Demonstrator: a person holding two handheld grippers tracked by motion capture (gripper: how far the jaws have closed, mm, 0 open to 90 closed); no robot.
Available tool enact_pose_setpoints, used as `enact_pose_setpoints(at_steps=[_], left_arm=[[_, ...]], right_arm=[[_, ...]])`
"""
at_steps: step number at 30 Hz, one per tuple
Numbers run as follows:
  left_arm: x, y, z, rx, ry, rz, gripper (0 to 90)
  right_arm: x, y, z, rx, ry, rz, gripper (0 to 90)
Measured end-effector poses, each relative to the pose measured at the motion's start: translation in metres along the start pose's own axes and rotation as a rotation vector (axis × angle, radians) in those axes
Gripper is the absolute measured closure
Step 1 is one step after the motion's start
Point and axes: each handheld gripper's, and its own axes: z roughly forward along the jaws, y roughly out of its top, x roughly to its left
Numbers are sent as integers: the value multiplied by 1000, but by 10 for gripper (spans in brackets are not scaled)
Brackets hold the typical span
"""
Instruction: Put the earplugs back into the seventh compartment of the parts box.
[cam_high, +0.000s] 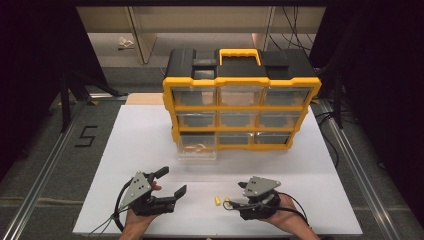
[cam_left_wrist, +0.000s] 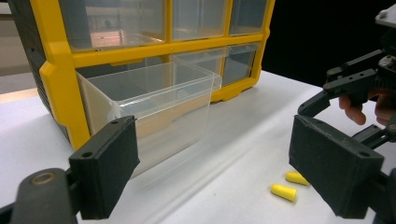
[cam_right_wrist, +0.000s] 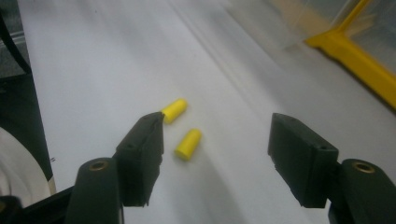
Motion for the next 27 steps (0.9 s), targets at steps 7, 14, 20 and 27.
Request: enact_pose_setpoints(at_steps=[7, 14, 20, 27], left_arm=[[0, 0, 0, 5, 2, 6, 154], [0, 0, 0, 6, 1, 1, 154], [0, 0, 0, 6, 2, 0, 154], [0, 0, 0, 7, -1, -1, 155]], right_arm=[[-4, 9, 18, 103, 68, 24, 453], [-4, 11, 40, 190, 101, 21, 535], [-5, 12, 46, 229, 110, 26, 646], [-5, 12, 45, 244, 135, 21, 813]])
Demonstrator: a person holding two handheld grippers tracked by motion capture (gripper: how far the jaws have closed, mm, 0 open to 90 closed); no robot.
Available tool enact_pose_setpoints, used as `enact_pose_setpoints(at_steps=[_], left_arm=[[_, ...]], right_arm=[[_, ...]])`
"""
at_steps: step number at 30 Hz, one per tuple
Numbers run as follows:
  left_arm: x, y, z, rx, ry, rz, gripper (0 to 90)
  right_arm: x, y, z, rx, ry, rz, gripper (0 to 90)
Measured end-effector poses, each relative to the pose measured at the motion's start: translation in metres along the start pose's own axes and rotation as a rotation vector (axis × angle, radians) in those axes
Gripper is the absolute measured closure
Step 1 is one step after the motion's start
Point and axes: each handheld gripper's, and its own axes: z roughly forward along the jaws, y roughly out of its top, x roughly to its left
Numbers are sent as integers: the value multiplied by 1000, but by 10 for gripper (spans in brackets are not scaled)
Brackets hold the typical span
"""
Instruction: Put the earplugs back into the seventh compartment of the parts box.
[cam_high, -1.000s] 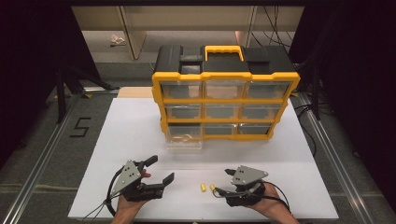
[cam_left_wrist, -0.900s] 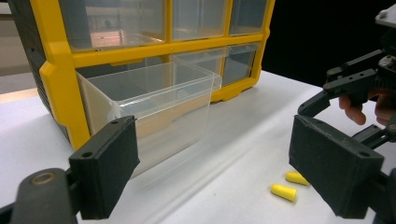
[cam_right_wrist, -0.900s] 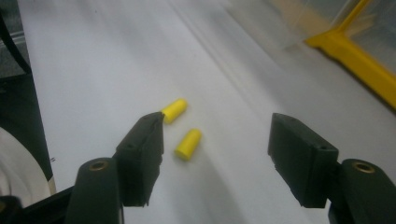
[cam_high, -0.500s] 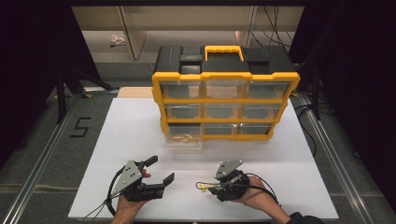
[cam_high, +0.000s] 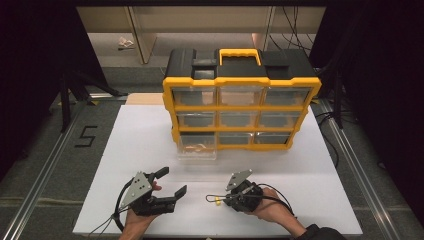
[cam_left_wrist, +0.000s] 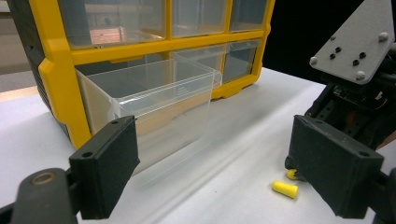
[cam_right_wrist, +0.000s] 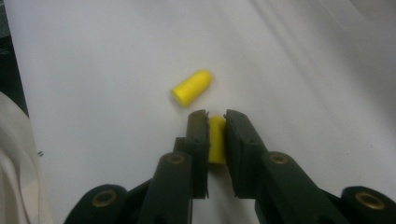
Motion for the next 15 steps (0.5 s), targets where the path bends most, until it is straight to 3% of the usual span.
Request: enact_pose_setpoints(at_steps=[3, 15], left_arm=[[0, 0, 0, -3, -1, -2, 155], [0, 0, 0, -7, 3, 3, 156]], right_arm=[[0, 0, -1, -10, -7, -7, 821], [-12, 12, -35, -218, -77, 34, 820]])
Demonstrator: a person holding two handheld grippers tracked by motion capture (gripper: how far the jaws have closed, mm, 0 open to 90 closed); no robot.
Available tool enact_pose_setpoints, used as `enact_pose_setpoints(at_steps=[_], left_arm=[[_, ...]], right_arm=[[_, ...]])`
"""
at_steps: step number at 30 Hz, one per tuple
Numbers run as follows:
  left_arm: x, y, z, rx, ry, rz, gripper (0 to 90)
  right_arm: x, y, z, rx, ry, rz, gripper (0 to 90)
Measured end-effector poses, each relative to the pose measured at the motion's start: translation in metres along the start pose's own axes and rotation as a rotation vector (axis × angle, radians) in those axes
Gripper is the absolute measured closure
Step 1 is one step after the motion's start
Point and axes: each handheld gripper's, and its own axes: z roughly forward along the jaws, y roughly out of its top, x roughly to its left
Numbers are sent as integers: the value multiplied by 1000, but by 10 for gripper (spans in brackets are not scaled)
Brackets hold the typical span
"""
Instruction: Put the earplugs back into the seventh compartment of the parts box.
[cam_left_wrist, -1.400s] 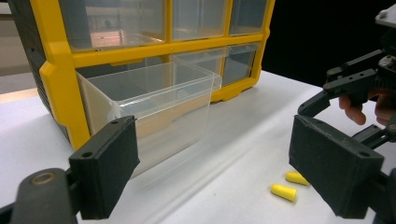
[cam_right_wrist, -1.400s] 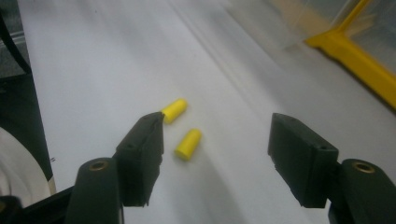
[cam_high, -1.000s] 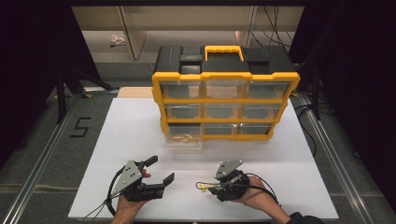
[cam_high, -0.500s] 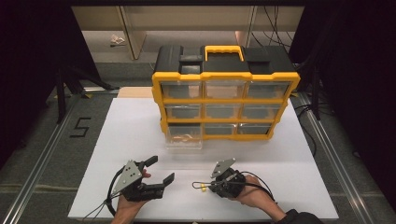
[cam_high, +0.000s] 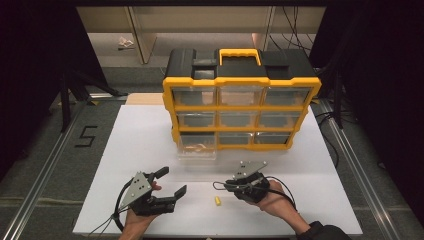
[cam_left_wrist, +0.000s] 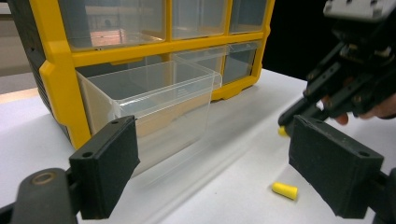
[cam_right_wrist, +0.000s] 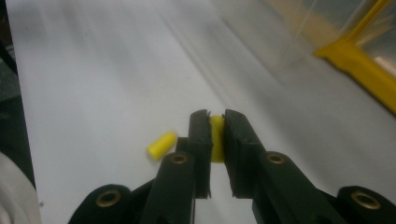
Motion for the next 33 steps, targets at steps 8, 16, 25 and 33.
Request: enact_pose_setpoints(at_steps=[8, 16, 25, 33], left_arm=[[1, 0, -1, 4, 1, 6, 156], [3, 1, -2, -5, 8, -1, 157], [2, 1, -2, -2, 7, 5, 157], [2, 1, -2, -5, 8, 7, 157]], right_arm=[[-6, 20, -9, -92, -26, -10, 818], [-10, 41, -13, -157, -41, -20, 814], [-16, 63, -11, -184, -58, -35, 815], [-21, 84, -5, -189, -81, -51, 815]])
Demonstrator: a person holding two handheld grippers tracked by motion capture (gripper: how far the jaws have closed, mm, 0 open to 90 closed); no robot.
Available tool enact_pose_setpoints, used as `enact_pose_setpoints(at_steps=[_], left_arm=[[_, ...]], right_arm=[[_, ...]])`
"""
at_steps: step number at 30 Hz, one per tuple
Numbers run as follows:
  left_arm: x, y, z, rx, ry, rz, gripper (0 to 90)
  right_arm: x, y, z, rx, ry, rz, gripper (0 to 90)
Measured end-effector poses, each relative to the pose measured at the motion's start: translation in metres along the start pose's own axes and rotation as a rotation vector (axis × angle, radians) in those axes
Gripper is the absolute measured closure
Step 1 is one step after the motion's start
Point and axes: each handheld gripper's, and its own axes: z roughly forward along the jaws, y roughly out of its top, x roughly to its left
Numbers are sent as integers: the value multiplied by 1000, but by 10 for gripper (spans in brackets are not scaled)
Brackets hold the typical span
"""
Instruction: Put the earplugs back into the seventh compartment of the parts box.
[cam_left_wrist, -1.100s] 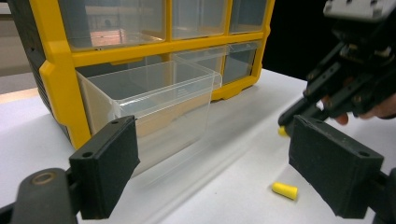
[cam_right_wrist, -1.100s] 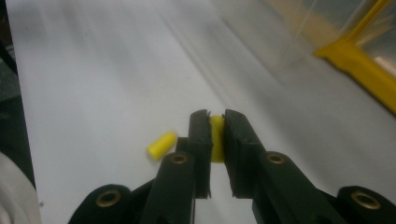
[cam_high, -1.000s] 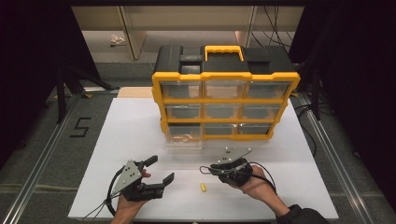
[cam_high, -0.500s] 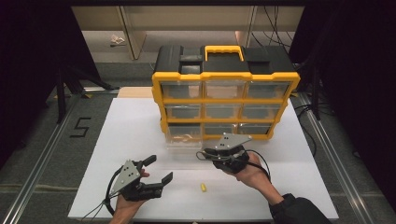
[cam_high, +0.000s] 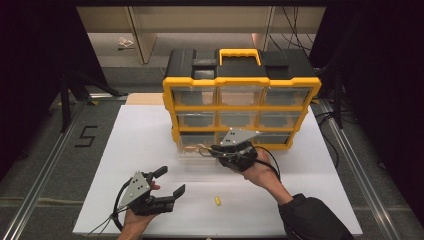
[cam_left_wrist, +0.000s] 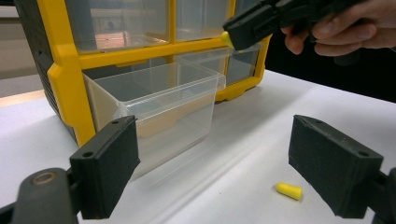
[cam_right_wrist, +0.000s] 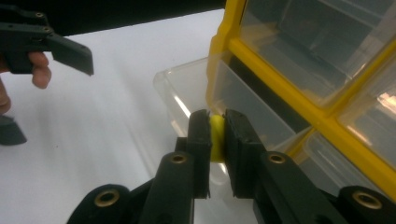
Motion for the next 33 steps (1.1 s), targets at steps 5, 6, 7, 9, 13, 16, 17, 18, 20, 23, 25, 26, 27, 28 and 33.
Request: enact_pose_setpoints(at_steps=[5, 6, 7, 9, 13, 16, 17, 18, 20, 23, 25, 26, 27, 28, 33], left_arm=[[0, 0, 0, 0, -2, 0, 157], [0, 0, 0, 0, -1, 2, 157], [0, 0, 0, 0, -1, 2, 157], [0, 0, 0, -1, -2, 2, 157], [-1, 0, 1, 0, -1, 4, 157], [0, 0, 0, 0, -1, 4, 157], [0, 0, 0, -1, -1, 3, 157], [0, 0, 0, -1, -1, 3, 157], [0, 0, 0, -1, -1, 3, 157], [-1, 0, 0, -2, -1, 4, 157], [-1, 0, 0, -2, -1, 5, 157], [-1, 0, 0, 0, -1, 5, 157], [-1, 0, 0, 0, -1, 5, 157], [-1, 0, 0, 0, -1, 5, 157], [0, 0, 0, 0, 1, 5, 157]], right_arm=[[-5, 10, 7, 2, -15, -3, 814], [-6, 11, 8, 4, -17, -3, 813], [-6, 11, 8, 4, -17, -3, 813], [-10, 16, 13, 9, -28, 2, 813], [-14, 22, 20, 18, -38, 10, 812], [-15, 23, 26, 18, -37, 16, 810], [-15, 24, 29, 22, -35, 16, 809], [-14, 24, 32, 28, -34, 14, 805], [-13, 24, 34, 37, -34, 11, 798], [-14, 23, 42, 58, -41, 22, 631], [-12, 20, 42, 62, -46, 17, 553], [-11, 18, 41, 57, -53, 15, 525], [-11, 17, 40, 52, -55, 16, 503], [-11, 16, 38, 43, -54, 19, 481], [-6, 9, 19, -14, -24, 10, 427]])
